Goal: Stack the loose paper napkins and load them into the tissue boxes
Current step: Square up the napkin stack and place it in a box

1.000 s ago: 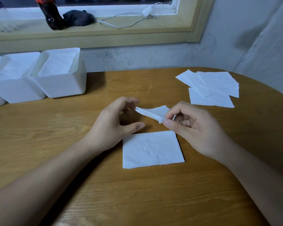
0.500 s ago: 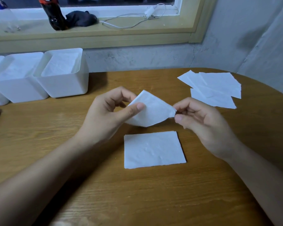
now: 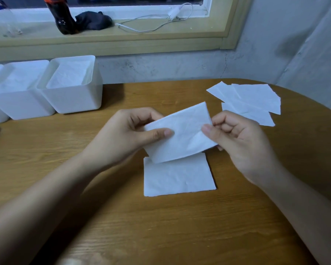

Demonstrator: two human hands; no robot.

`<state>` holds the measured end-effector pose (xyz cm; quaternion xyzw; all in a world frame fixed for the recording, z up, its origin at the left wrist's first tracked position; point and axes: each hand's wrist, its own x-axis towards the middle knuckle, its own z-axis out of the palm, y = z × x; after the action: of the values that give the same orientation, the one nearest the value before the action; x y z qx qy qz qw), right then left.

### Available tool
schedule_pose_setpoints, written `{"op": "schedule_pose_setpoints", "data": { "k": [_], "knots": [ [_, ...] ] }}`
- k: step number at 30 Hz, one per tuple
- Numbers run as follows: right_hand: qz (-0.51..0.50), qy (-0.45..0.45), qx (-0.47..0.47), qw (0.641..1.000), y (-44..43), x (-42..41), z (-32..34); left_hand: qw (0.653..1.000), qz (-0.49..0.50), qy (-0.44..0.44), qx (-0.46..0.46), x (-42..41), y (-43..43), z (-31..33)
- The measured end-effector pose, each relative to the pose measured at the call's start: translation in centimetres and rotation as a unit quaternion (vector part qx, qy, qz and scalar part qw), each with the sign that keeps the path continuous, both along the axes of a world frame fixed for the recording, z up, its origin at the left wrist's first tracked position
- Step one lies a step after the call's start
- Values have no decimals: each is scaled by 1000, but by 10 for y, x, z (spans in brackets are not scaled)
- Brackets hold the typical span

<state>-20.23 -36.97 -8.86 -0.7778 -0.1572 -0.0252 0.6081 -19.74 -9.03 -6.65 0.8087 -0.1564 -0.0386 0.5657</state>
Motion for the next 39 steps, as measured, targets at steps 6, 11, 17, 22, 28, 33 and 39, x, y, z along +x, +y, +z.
{"op": "schedule_pose_setpoints", "data": {
  "k": [6,11,17,22,28,33,39],
  "knots": [
    [0,110,-8,994,-14,10,8,997,10,53,56,10,18,14],
    [113,238,-123,957,-24,9,19,980,-42,139,133,10,22,15],
    [167,317,-188,915,-21,9,12,959,-94,179,200,12,21,6],
    [146,324,-215,910,-21,9,6,953,-79,175,232,14,16,-5],
    [132,324,-233,907,-17,7,8,943,-74,155,287,15,14,-10],
    [136,327,-237,905,-16,5,8,940,-66,149,301,17,13,-14],
    [137,310,-244,909,-18,4,7,936,-55,140,318,17,13,-15]
  ]
}}
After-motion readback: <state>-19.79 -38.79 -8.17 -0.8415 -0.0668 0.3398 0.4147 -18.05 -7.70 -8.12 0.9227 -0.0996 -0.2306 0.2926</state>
